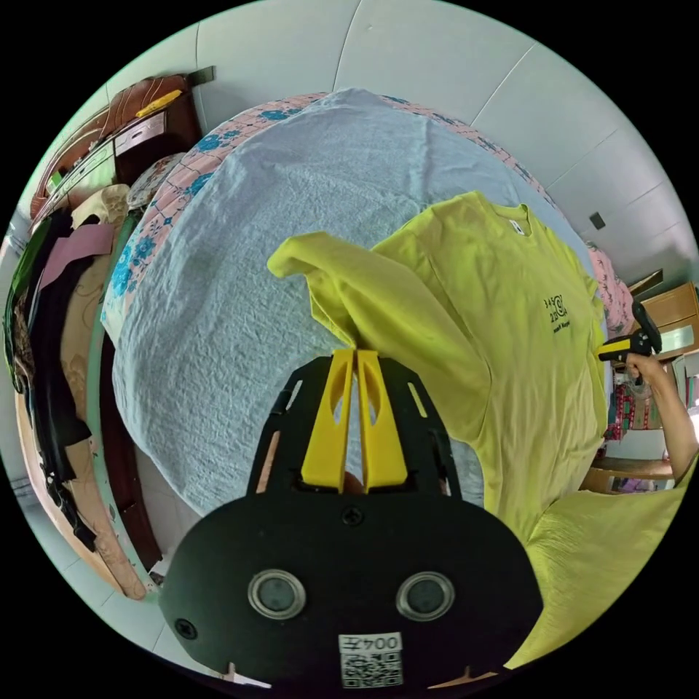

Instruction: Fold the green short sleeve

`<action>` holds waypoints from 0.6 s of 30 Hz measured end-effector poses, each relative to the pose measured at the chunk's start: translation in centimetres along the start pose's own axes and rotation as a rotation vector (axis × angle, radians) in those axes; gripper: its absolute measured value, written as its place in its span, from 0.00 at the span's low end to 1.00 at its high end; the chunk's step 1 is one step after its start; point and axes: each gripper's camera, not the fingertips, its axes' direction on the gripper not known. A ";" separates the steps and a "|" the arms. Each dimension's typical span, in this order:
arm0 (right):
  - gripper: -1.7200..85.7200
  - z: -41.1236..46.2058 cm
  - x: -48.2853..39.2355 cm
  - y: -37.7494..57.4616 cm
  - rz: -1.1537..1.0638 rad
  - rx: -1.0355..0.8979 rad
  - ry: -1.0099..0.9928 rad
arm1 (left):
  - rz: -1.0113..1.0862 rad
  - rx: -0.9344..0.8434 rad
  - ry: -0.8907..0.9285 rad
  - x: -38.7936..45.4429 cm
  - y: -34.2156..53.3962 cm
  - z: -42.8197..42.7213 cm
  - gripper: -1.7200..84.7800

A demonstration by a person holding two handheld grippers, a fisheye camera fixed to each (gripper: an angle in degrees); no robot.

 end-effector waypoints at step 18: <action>0.01 1.6 0.9 0.7 -0.022 -0.014 0.031 | -0.222 -0.088 -0.053 -3.8 13.0 -1.7 0.05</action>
